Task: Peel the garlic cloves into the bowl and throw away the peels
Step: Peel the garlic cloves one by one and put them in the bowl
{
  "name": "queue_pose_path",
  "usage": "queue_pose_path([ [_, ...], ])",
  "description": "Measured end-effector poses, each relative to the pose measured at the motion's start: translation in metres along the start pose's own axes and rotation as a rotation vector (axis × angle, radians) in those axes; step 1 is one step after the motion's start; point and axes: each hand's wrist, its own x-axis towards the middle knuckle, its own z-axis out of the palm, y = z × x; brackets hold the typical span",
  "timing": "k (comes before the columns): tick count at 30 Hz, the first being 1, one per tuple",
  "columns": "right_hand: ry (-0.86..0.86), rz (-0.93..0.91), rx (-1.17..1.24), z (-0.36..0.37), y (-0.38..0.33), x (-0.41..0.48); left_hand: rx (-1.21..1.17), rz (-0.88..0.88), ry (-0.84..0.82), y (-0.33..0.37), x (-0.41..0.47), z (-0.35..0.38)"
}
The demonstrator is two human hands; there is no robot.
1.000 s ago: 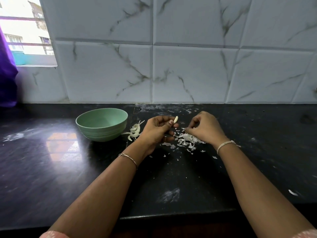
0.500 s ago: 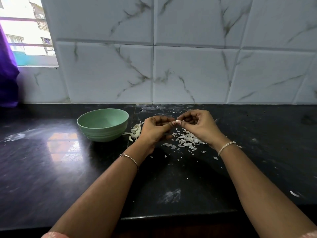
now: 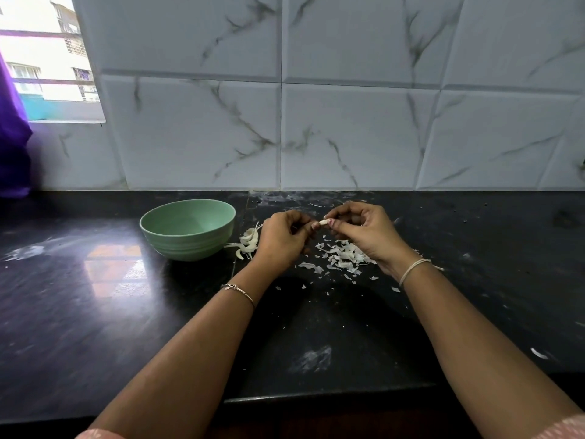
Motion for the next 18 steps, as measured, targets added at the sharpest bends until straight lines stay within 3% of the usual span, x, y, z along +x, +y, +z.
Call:
queue_pose_path([
  [5,-0.041,0.038,0.041,0.0012,0.0023,-0.0002,0.054,0.028,-0.014,-0.0025,0.0005,0.0004],
  [11,-0.063,0.065,0.078,0.0011,0.0021,0.0004,-0.19,-0.08,-0.081,-0.0051,0.001,0.0018],
  [18,-0.109,0.105,0.167,-0.0029,0.0014,0.0,-0.291,-0.096,-0.145,-0.0034,-0.001,-0.0019],
])
